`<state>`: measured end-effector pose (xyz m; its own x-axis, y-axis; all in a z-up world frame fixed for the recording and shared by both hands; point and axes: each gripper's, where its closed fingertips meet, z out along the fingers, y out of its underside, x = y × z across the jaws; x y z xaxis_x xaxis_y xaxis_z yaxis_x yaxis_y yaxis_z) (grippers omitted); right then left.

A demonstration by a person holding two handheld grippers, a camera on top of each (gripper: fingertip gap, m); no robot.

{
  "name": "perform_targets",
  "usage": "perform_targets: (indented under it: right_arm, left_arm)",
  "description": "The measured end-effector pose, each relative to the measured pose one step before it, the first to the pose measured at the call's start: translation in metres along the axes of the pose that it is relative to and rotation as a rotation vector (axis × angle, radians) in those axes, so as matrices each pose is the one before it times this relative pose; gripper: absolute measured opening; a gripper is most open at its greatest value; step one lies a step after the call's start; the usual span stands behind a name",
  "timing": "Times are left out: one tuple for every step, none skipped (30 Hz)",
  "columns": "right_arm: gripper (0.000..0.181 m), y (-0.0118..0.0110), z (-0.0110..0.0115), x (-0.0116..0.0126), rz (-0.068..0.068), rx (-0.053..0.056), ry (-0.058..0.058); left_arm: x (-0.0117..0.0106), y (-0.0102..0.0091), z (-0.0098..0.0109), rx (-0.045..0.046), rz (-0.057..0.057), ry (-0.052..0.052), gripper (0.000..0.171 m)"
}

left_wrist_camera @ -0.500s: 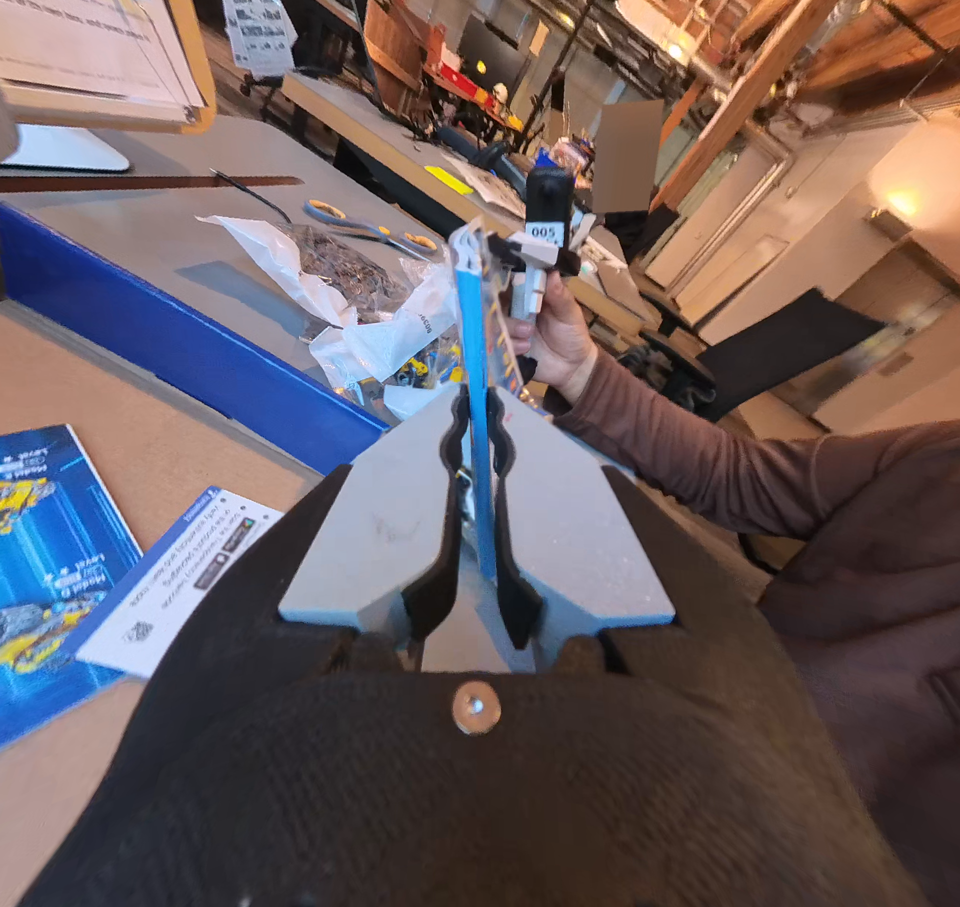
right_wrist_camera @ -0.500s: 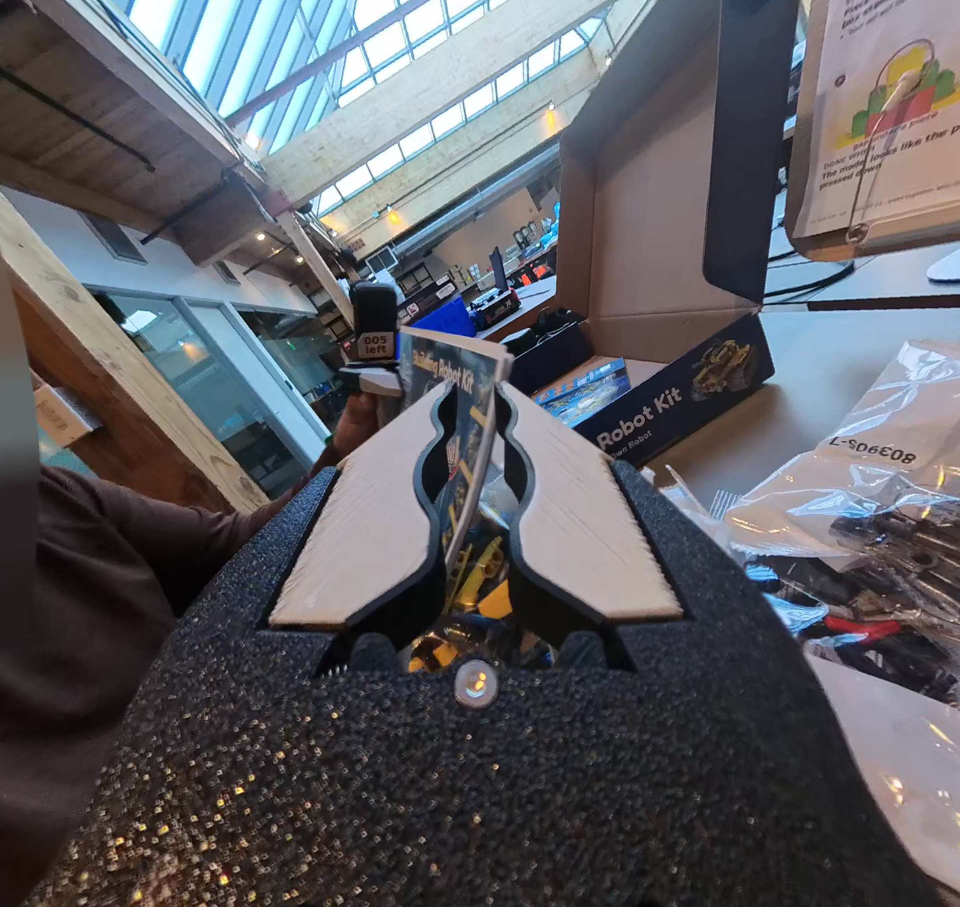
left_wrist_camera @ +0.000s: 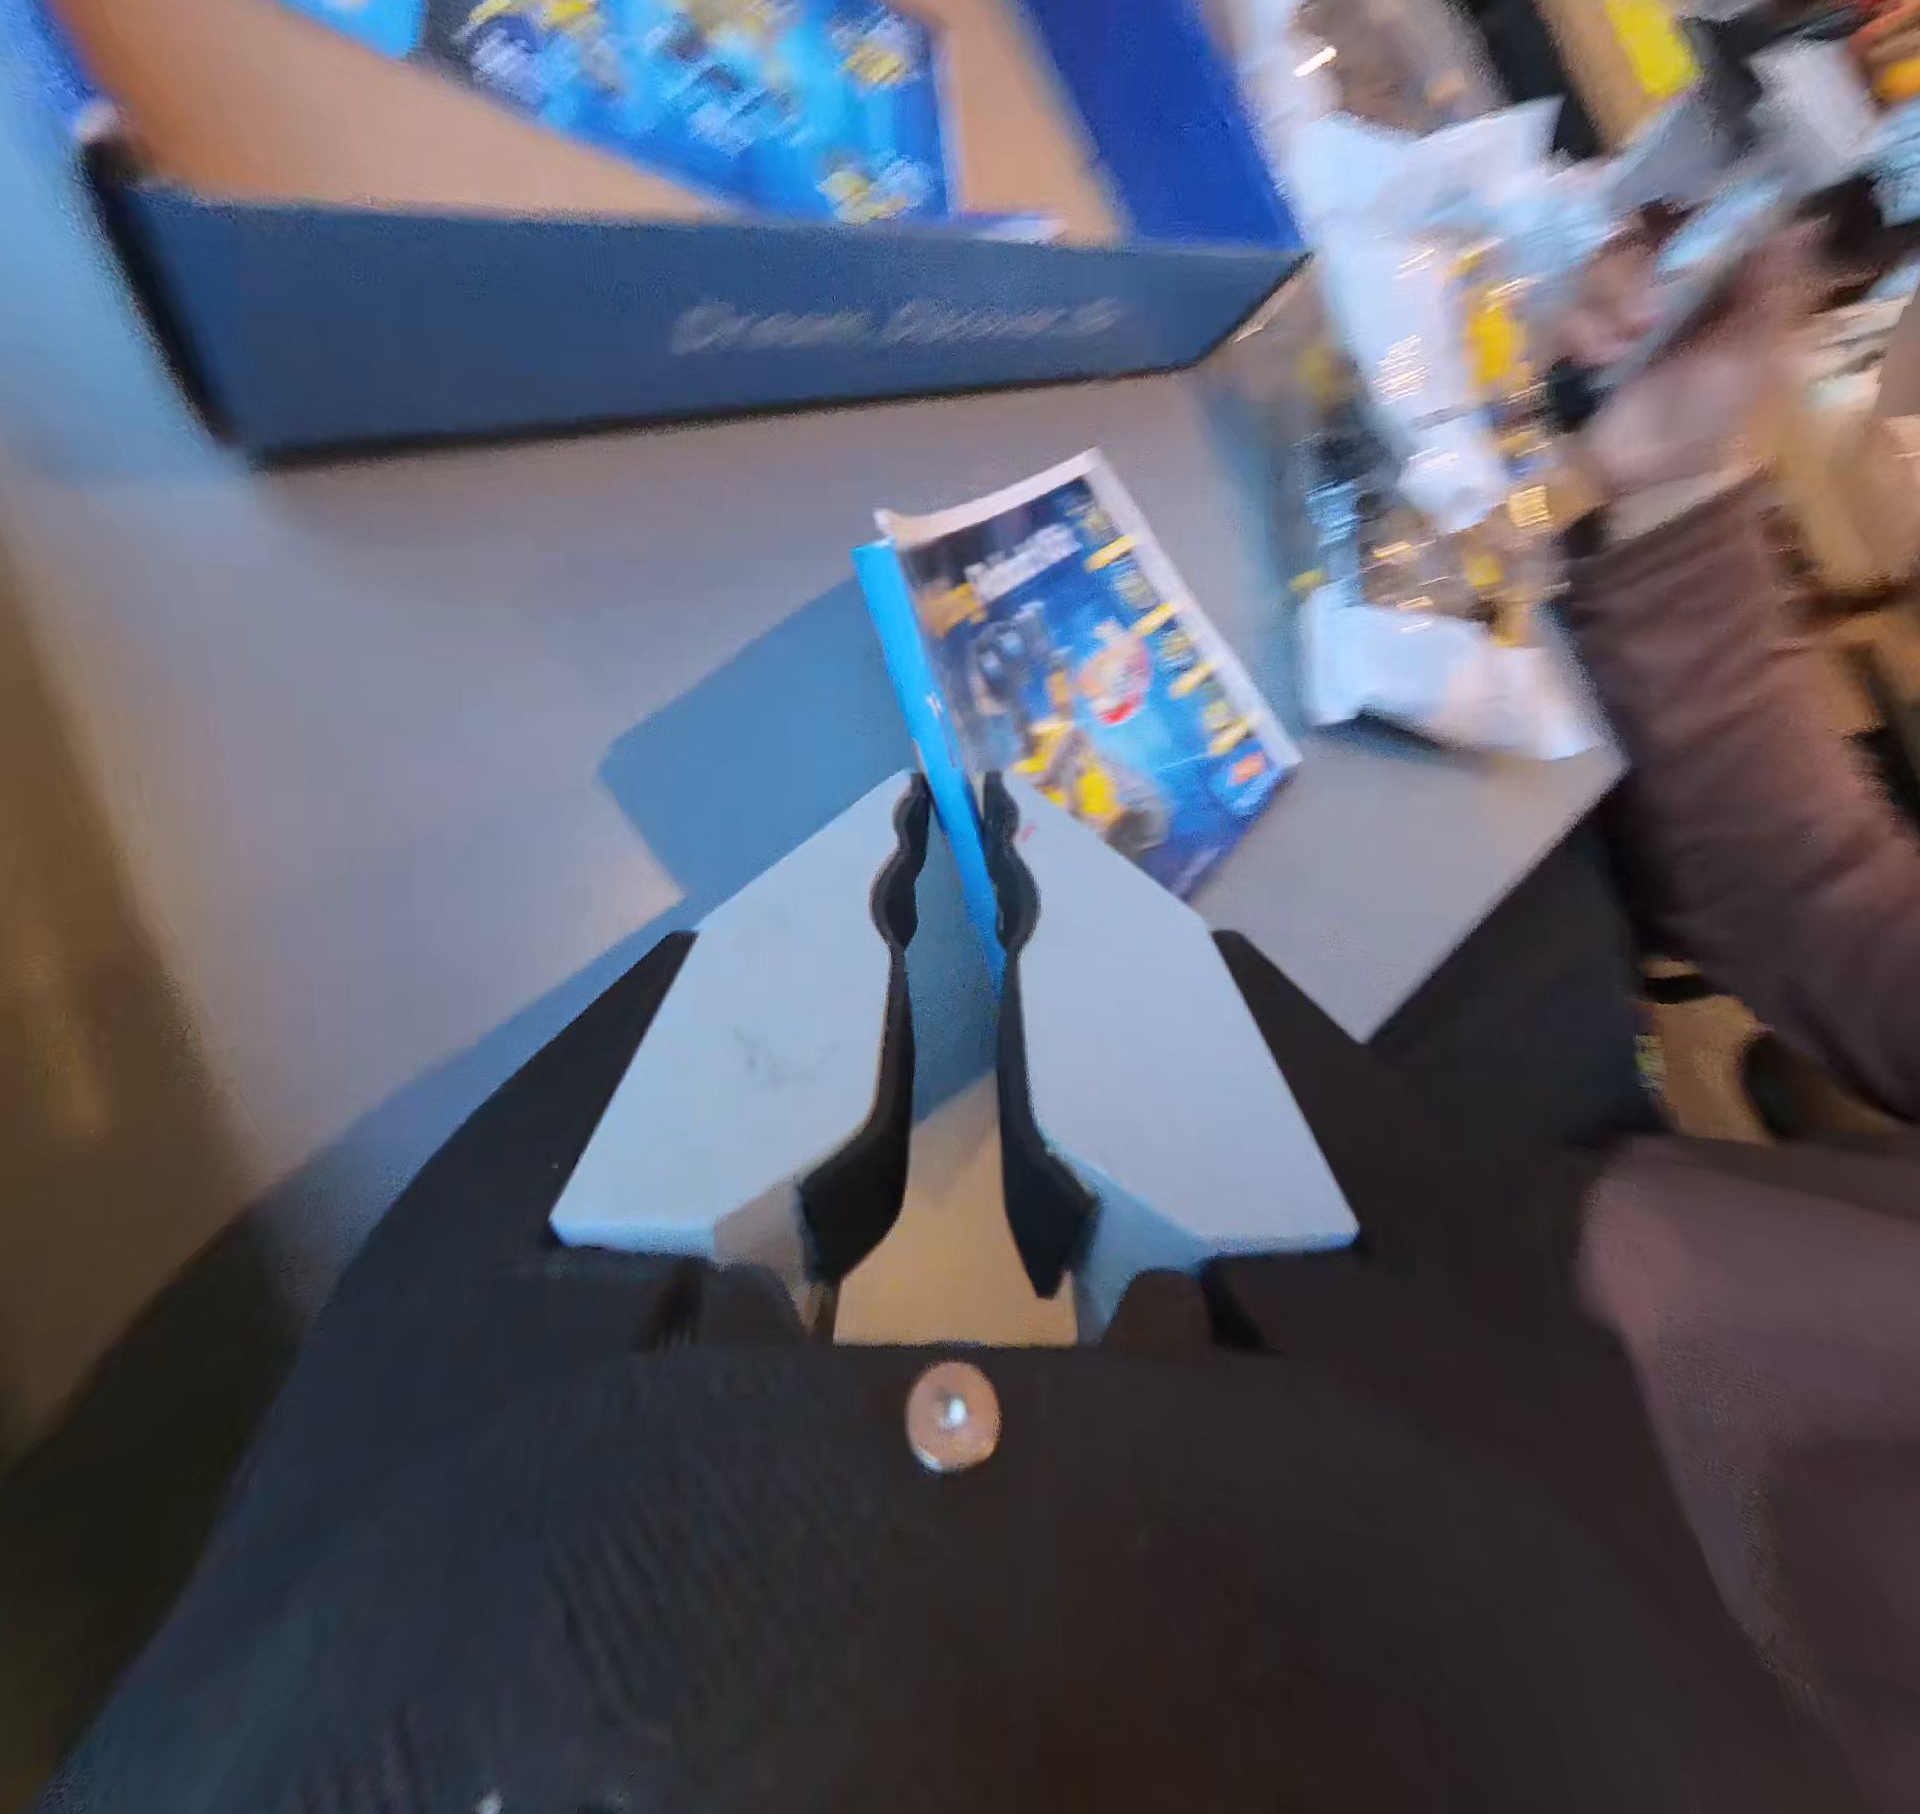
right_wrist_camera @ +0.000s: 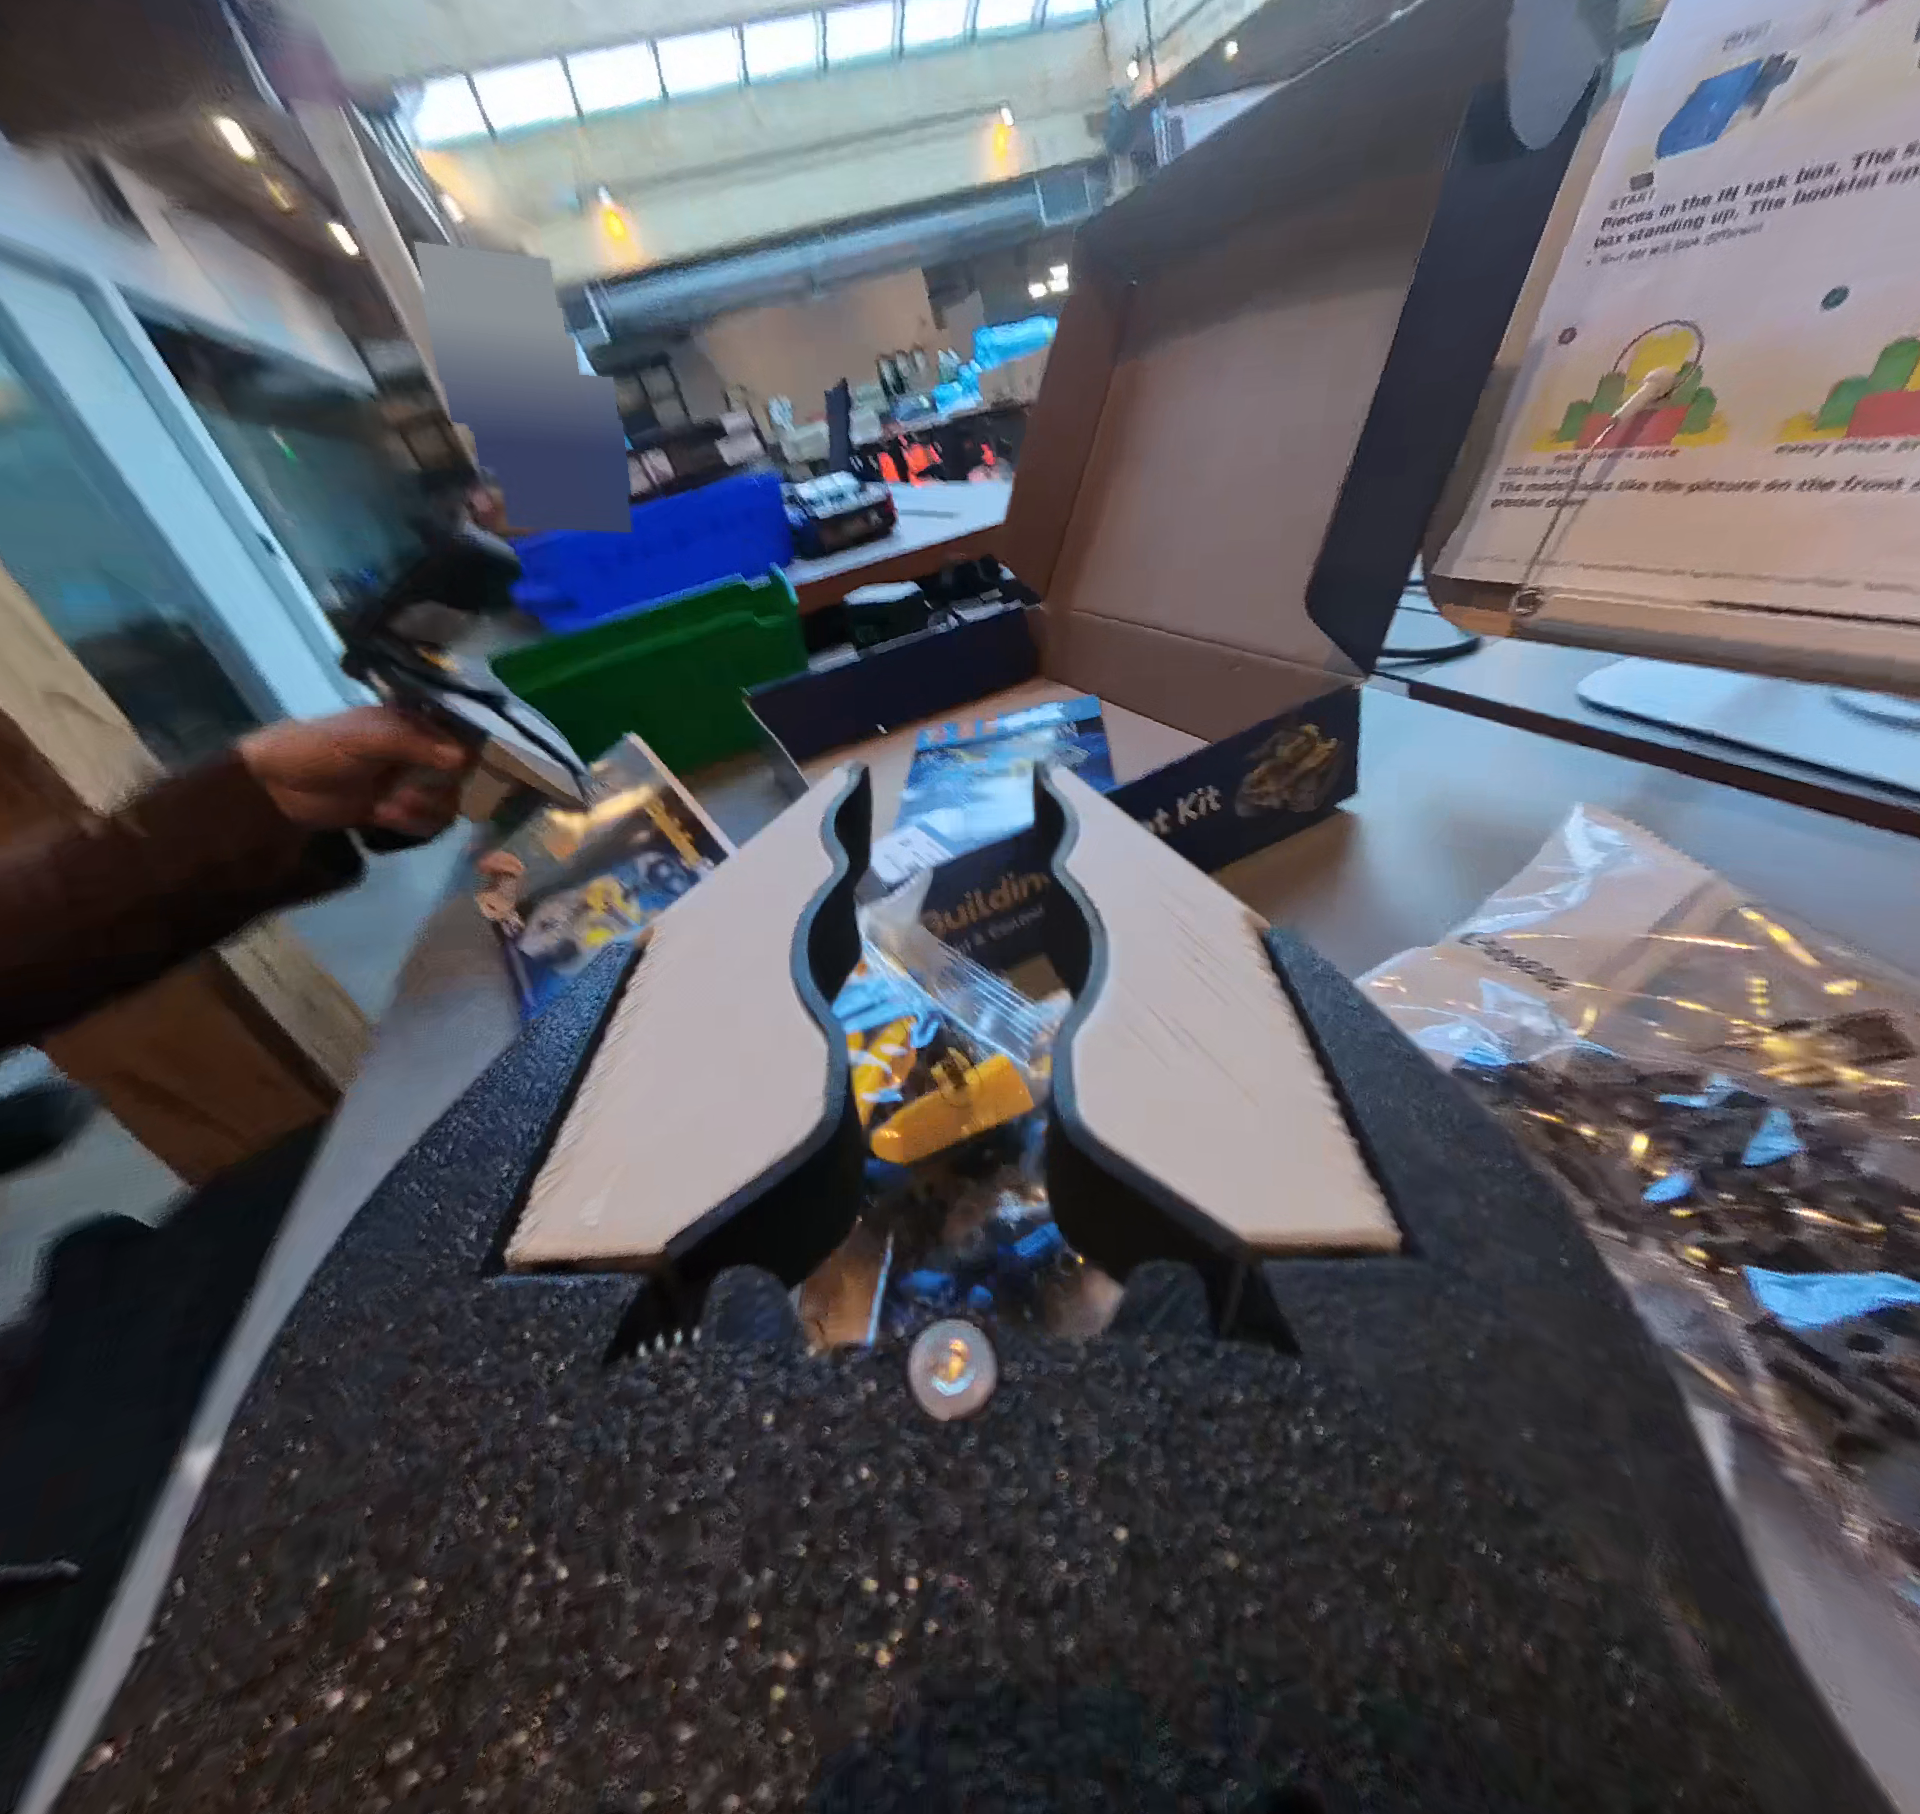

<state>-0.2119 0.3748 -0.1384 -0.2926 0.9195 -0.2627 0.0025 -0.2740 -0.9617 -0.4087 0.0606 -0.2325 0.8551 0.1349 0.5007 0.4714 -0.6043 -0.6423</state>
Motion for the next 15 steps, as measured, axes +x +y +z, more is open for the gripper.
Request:
perform_targets:
  right_arm:
    - [0.034,0.00424,-0.00041,-0.00167,-0.0552,-0.0311,0.0213]
    - [0.037,0.00576,-0.00027,-0.00124,-0.0559,-0.0331,0.0257]
    - [0.042,0.00679,-0.00062,-0.00061,-0.0472,-0.0315,0.0295]
    - [0.047,0.00600,-0.00081,-0.00084,-0.0302,-0.0227,0.0274]
    - [0.053,0.00491,-0.00118,-0.00207,-0.0123,-0.0178,0.0209]
    - [0.059,0.00364,-0.00179,-0.00527,-0.0014,-0.0209,0.0076]
    - [0.065,0.00283,-0.00228,-0.01051,-0.0045,-0.0268,-0.0121]
    - [0.068,0.00392,-0.00230,-0.01451,-0.0178,-0.0377,-0.0225]
    - [0.072,0.00608,-0.00165,-0.01527,-0.0280,-0.0527,-0.0156]
    - [0.083,0.00682,-0.00065,-0.01543,-0.0249,-0.0598,-0.0077]
    - [0.097,0.00546,0.00014,-0.01807,-0.0171,-0.0561,-0.0135]
    - [0.108,0.00339,0.00066,-0.01980,-0.0159,-0.0495,-0.0144]
    - [0.113,0.00135,0.00134,-0.01866,-0.0178,-0.0408,0.0009]
    - [0.112,-0.00015,0.00263,-0.01741,-0.0188,-0.0317,0.0093]
    - [0.108,0.00142,0.00477,-0.01634,-0.0226,-0.0383,0.0073]
  left_arm:
    - [-0.01187,0.00780,0.00184,-0.02665,0.0099,-0.0525,0.008]
    - [-0.00451,0.00438,0.00282,-0.00579,0.0027,-0.0167,0.009]
    - [-0.00133,0.00271,0.00243,0.00096,-0.0059,-0.0011,0.012]
    - [-0.00366,0.00250,0.00135,-0.00281,0.0014,-0.0228,0.017]
    - [-0.00704,0.00113,-0.00016,0.00097,0.0163,-0.0543,0.022]
    - [-0.00742,-0.00102,-0.00238,0.00847,0.0330,-0.0656,0.028]
    - [-0.00635,-0.00339,-0.00443,0.01848,0.0391,-0.0648,0.029]
    - [-0.00294,-0.00460,-0.00543,0.01986,0.0378,-0.0482,0.031]
    - [0.00033,-0.00567,-0.00560,0.02195,0.0345,-0.0294,0.034]
    - [0.00119,-0.00638,-0.00539,0.02459,0.0284,-0.0242,0.038]
    - [0.00204,-0.00630,-0.00477,0.02450,0.0255,-0.0214,0.042]
    - [0.00404,-0.00571,-0.00362,0.02115,0.0226,-0.0095,0.044]
    - [0.00712,-0.00466,-0.00232,0.01675,0.0170,0.0079,0.046]
    - [0.00969,-0.00405,-0.00077,0.01692,0.0166,0.0223,0.045]
    - [0.01099,-0.00291,0.00096,0.01210,0.0197,0.0303,0.044]
